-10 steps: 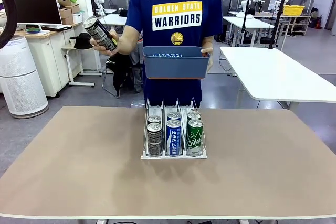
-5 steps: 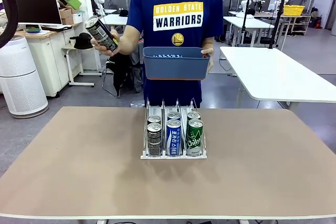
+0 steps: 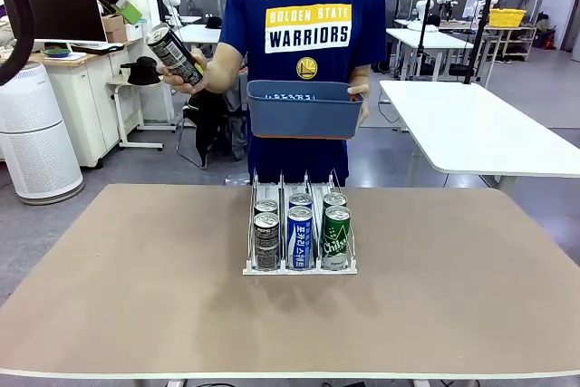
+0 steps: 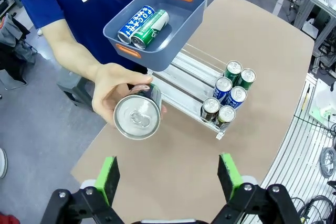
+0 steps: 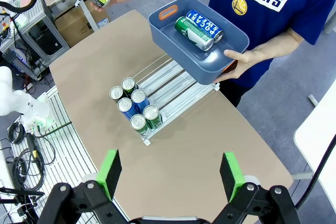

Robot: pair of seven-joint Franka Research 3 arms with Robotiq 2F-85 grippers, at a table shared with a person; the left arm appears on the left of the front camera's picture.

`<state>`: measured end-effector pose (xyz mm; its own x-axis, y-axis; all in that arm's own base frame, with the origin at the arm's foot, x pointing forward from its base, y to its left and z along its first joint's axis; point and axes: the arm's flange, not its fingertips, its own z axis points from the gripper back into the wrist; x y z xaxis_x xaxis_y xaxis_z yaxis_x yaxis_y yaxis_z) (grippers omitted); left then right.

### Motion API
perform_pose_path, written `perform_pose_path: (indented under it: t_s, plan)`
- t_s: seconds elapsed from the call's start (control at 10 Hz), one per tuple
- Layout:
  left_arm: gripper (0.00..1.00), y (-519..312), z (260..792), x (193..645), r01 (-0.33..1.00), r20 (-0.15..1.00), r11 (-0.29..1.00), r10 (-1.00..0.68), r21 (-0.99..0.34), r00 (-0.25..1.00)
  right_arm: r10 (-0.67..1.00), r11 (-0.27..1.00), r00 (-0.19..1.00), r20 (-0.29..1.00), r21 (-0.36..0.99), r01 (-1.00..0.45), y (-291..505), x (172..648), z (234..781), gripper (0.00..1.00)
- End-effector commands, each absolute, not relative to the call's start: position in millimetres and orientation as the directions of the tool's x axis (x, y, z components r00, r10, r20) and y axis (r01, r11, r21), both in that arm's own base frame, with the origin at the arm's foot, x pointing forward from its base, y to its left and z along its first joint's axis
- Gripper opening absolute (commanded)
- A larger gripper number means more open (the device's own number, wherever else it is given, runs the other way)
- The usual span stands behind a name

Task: Fill the beverage cans into the dispenser.
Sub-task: Pick up the Pepsi coke handed by the human.

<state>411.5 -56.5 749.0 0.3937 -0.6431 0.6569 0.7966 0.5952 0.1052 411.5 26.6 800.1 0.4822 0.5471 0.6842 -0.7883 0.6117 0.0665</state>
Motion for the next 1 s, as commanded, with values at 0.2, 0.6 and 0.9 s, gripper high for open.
perform_pose_path:
  t_s: [0.2,0.6,0.9]
  plan:
    - [1.0,-60.6,735.7,439.6,0.808,0.646,0.562,-0.685,0.175,0.337,0.547,0.611,0.481,0.685,0.066,-0.789,26.7,411.0,800.4,1.0]
    - [1.0,-67.5,718.6,461.9,0.808,0.661,0.552,-0.688,0.207,0.3,0.547,0.611,0.481,0.685,0.066,-0.789,26.7,411.0,800.4,1.0]
    - [1.0,-70.4,705.4,469.9,0.819,0.664,0.537,-0.689,0.2,0.29,0.547,0.611,0.481,0.685,0.066,-0.789,26.7,411.0,800.4,1.0]
